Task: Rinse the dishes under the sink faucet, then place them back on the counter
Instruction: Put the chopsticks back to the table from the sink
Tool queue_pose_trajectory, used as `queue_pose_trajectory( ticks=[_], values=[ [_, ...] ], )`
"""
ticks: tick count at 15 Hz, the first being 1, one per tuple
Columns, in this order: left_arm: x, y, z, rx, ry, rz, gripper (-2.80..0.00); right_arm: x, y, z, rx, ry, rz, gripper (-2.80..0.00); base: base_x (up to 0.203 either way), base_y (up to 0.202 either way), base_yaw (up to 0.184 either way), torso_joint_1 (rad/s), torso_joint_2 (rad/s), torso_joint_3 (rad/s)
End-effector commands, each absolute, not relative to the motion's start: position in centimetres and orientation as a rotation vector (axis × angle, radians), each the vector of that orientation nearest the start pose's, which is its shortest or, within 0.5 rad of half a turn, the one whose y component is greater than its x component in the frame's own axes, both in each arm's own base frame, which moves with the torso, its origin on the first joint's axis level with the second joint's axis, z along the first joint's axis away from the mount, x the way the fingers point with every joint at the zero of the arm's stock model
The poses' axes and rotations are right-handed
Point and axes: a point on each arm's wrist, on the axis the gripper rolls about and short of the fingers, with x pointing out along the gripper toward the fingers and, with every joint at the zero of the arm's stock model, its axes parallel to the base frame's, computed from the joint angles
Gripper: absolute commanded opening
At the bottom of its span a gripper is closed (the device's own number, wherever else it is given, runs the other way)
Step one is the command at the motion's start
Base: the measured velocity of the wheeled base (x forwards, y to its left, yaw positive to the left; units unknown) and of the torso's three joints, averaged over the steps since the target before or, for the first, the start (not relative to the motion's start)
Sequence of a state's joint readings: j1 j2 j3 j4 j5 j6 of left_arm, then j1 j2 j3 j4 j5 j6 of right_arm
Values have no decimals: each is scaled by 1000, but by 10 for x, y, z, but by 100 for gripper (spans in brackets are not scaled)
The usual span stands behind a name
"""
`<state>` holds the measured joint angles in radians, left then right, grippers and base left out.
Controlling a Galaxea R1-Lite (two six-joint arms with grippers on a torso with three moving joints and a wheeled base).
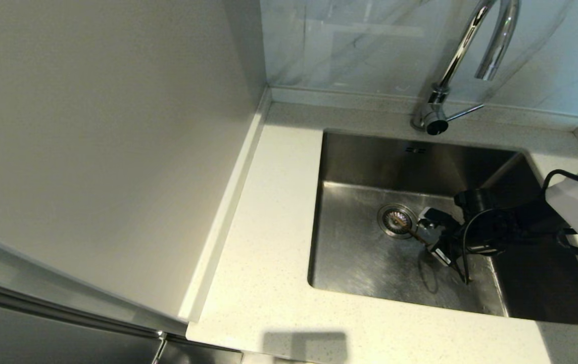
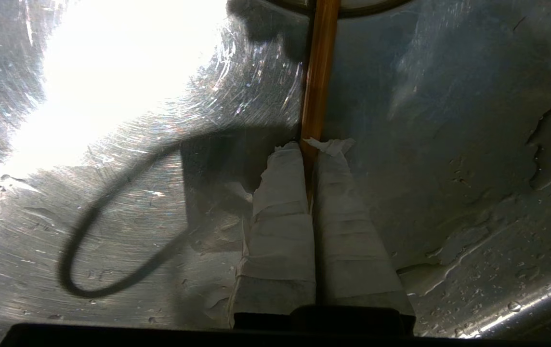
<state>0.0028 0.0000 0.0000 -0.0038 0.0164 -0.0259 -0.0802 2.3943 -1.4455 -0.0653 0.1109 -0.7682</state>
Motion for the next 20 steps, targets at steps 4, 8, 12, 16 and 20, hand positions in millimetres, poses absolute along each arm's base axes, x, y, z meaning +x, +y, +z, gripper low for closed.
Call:
queue_pose_trajectory(
  ticks=[4,8,12,16,20],
  values=[
    [-23,0,76,-26,-8,20,-280,448,-34,34,-638,803,348,-280,0,0,0,0,0,0],
    [-23,0,76,-26,-8,20,-280,450,-49,55,-634,756,295,-280,0,0,0,0,0,0],
    [-23,0,76,-26,-8,20,-280,445,-68,81,-624,711,234,-280,0,0,0,0,0,0],
    [-23,0,76,-26,-8,20,-280,431,-92,110,-595,670,165,-280,0,0,0,0,0,0],
    [-23,0,76,-26,-8,20,-280,405,-112,118,-543,690,135,-280,0,0,0,0,0,0]
  ],
)
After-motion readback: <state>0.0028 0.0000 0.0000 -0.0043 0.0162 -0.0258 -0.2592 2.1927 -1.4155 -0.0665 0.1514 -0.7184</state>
